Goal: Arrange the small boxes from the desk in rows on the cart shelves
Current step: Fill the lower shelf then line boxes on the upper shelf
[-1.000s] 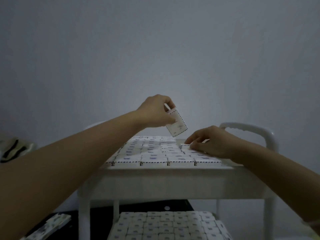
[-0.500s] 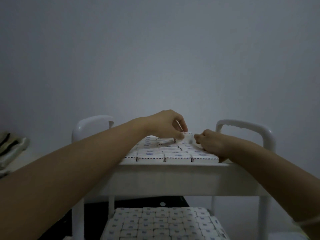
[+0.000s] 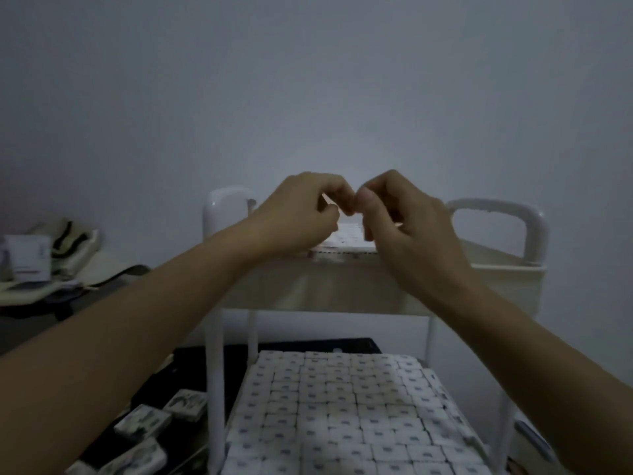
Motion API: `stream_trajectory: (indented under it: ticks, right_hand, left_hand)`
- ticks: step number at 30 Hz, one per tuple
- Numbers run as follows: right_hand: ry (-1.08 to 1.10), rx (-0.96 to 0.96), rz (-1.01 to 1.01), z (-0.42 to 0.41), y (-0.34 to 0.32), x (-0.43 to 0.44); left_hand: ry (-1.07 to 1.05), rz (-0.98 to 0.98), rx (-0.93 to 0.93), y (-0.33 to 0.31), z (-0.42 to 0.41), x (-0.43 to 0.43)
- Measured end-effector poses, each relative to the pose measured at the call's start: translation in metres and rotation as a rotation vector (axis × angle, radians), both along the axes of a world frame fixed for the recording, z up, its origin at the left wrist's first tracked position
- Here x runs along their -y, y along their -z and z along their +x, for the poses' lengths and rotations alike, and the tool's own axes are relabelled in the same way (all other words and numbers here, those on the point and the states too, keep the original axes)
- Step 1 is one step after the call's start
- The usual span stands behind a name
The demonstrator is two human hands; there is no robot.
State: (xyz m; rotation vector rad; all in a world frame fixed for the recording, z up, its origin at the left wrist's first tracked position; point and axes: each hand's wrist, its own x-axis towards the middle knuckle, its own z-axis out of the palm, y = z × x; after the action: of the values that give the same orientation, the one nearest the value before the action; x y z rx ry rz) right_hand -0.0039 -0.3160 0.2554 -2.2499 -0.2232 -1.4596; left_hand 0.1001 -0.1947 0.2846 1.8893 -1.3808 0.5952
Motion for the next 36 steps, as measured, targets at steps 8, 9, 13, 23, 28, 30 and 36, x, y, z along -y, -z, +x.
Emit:
stream_trajectory:
  ticks: [8,9,13,23,28,30,36]
  right_hand:
    - [-0.441,-0.163,-0.066,0.031,0.07,-0.117]
    - [-0.472,-0.217,-0.077,0.04,0.08,-0.132]
    - [-0.537,-0.469,-0.132,0.089,0.125,-0.189]
    - [-0.369,-0.942,-0.263,0.23,0.232,-0.266]
    - [-0.282,-1.018,-0.478,0.267,0.248,-0.278]
    - [-0.268,-1.039,-0.606,0.274,0.252,-0.28]
    - [-0.239,-0.899,-0.722,0.274,0.257,-0.276]
  left_hand:
    - [-0.104,-0.349,-0.128,0.1,-0.014,-0.163]
    - [-0.174,-0.346,-0.173,0.118,-0.007,-0.184]
    - [-0.49,-0.284,-0.415,0.192,0.03,-0.267]
    - [-0.965,-0.089,-0.626,0.303,0.089,-0.418]
    - [-1.011,0.096,-0.568,0.316,0.108,-0.43]
    - [-1.062,0.118,-0.54,0.318,0.114,-0.431]
    - [-1.234,0.117,-0.409,0.321,0.14,-0.452]
